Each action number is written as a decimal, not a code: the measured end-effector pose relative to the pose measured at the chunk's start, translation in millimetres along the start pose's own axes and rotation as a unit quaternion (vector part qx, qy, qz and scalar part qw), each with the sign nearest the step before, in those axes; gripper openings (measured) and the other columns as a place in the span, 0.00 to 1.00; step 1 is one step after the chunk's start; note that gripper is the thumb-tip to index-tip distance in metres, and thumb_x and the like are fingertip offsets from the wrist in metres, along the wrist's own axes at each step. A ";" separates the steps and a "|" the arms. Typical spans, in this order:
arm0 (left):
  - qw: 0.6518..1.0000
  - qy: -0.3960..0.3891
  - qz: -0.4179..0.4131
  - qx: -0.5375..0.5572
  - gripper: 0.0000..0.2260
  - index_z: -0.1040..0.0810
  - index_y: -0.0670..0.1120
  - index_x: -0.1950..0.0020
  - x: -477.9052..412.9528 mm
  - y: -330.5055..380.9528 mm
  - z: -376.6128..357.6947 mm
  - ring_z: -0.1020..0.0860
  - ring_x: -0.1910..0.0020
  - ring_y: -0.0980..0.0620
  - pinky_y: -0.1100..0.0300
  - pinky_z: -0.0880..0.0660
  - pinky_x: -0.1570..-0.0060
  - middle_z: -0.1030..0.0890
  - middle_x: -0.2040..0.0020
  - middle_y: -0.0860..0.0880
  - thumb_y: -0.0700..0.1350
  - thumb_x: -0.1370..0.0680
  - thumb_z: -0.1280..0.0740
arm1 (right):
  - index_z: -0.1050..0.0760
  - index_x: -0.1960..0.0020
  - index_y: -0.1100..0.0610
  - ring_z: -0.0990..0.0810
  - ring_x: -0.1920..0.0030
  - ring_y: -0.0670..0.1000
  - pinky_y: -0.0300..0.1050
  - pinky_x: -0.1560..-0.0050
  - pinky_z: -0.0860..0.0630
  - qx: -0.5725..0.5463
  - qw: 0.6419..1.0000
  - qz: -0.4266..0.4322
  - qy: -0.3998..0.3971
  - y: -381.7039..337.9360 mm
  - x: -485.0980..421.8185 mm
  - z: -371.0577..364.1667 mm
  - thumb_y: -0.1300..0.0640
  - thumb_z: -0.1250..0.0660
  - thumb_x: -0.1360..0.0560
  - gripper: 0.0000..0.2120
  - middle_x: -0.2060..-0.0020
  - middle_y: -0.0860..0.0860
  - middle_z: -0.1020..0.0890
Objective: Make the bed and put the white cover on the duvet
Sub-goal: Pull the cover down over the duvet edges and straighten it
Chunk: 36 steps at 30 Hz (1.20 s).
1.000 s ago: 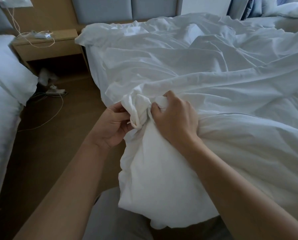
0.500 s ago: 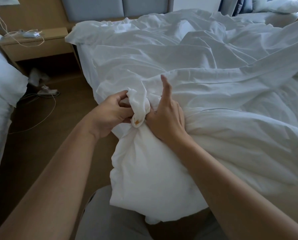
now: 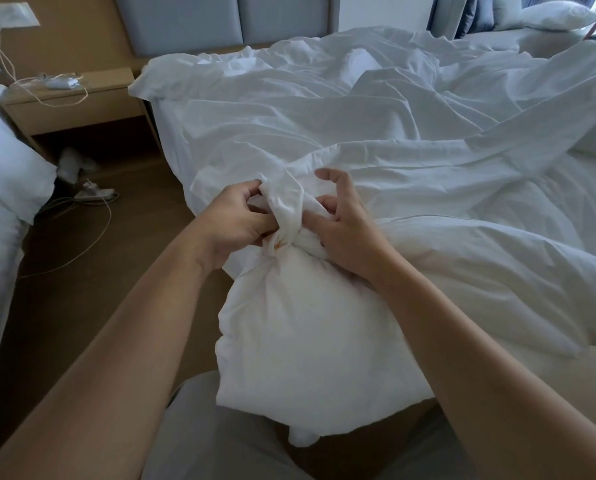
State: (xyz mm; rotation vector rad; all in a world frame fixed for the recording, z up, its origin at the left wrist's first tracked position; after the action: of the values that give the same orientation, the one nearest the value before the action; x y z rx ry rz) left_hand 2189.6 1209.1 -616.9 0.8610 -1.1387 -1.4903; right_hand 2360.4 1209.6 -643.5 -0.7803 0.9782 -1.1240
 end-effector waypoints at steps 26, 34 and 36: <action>0.986 0.079 0.057 -0.135 0.09 0.17 0.42 0.53 -0.3 -22.9 -8.6 0.17 0.56 0.49 0.54 0.20 0.56 0.16 0.58 0.44 0.48 0.23 0.29 | 0.33 0.64 0.52 0.29 0.68 0.50 0.45 0.69 0.36 0.156 0.980 0.049 0.117 8.8 4.7 -13.6 0.61 0.34 0.29 0.10 0.73 0.43 0.28; 0.990 0.080 0.052 -0.100 0.14 0.25 0.42 0.62 0.2 -12.9 -7.7 0.31 0.73 0.52 0.60 0.32 0.74 0.27 0.73 0.50 0.37 0.17 0.40 | 0.23 0.59 0.54 0.23 0.62 0.49 0.45 0.60 0.30 0.109 0.985 0.043 0.125 11.7 -4.7 -1.8 0.50 0.27 0.26 0.09 0.67 0.45 0.20; 0.995 0.079 0.035 -0.047 0.13 0.27 0.38 0.61 2.4 -12.3 -2.4 0.36 0.72 0.50 0.58 0.37 0.72 0.31 0.71 0.46 0.35 0.17 0.41 | 0.22 0.53 0.52 0.22 0.56 0.47 0.47 0.54 0.25 0.086 0.987 0.068 0.119 0.0 -12.0 9.0 0.45 0.26 0.27 0.12 0.58 0.45 0.20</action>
State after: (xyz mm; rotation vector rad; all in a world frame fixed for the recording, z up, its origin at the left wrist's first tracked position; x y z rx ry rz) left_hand 2187.7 1206.5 -629.3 0.8496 -0.9655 -1.3813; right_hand 2367.1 1221.5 -637.3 -0.4402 1.1005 -1.1830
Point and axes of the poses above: each hand's wrist, its own x-axis away from the middle knuckle, its own z-axis out of the back of the hand, y = z × x, the point moved 3 cm from there along -x, towards the middle knuckle
